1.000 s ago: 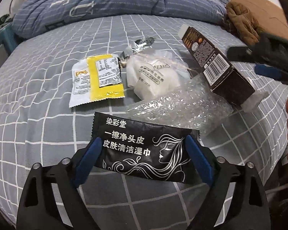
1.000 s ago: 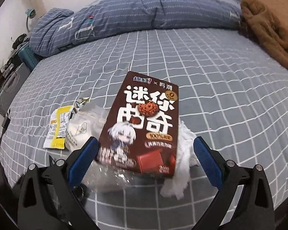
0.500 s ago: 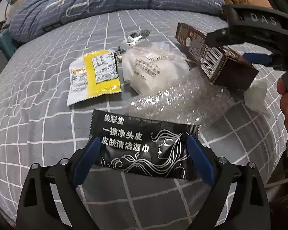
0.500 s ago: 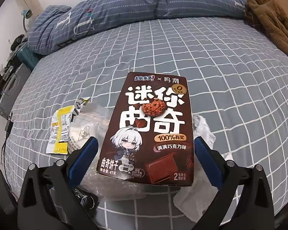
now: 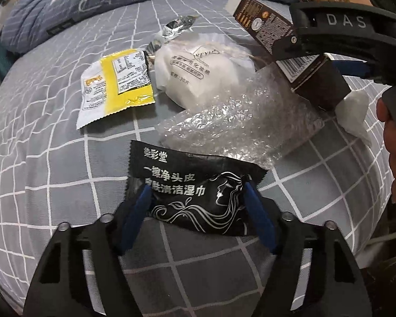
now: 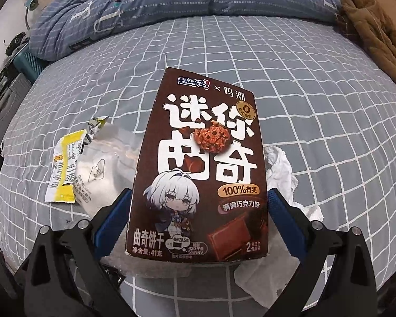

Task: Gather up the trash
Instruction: 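Grasp the black wet-wipe packet with the left tool while the right tool grasps the brown cookie box, then lift and carry the black packet and brown box with both tools over the bin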

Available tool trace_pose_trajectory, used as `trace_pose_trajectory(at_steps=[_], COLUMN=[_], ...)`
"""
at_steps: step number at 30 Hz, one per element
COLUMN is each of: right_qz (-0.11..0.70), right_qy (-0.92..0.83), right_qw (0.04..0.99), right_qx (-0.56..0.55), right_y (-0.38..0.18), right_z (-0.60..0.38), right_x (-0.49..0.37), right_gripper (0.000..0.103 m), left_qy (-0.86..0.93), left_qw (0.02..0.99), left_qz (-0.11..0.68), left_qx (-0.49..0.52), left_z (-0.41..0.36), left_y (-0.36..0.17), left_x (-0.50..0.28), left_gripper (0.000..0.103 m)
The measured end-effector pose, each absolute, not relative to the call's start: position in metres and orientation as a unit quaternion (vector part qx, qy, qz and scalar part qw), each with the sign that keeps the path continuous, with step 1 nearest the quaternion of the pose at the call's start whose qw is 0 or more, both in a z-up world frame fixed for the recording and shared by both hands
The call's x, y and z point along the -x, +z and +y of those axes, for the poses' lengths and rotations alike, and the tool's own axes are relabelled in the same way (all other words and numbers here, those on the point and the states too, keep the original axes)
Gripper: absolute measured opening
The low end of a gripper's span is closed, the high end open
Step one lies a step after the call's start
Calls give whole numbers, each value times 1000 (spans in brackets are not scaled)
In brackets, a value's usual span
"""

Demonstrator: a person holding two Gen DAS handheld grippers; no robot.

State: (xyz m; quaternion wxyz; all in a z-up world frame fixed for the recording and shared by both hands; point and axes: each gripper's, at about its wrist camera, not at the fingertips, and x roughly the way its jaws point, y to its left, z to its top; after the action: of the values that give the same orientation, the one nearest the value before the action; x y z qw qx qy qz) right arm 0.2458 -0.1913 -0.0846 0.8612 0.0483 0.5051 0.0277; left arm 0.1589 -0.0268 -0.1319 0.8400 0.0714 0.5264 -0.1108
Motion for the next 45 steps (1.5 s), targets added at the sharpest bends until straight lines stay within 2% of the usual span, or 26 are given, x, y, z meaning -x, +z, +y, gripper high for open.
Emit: trace_pose_trajectory(at_steps=[6,11,13,22,45], right_qz=[500,496,494,474,408], right_qy=[32,32,32,31,30], right_qw=[864,867,868,880,913], right_qx=[-48,-42,-41,-30,10], right_y=[-83,-82,-80,-66,-33], right_z=[-194,-193,-194,-195,-183], right_x=[-244,-241,-239,-231,-179], right_gripper=[93,92,91,91,90], left_qy=[-121,-118,-118,-110,-69], left_qw=[841,845,849,870,890], left_qz=[524,518,513,479,450], left_qx=[-60,-53,-54,-37,0], left_z=[-23,-21,-22,-10,5], left_y=[-130,-117,-110,-73,-52], left_x=[-159,-157,-157,-151,-144], left_gripper=[53,37,34,34,34])
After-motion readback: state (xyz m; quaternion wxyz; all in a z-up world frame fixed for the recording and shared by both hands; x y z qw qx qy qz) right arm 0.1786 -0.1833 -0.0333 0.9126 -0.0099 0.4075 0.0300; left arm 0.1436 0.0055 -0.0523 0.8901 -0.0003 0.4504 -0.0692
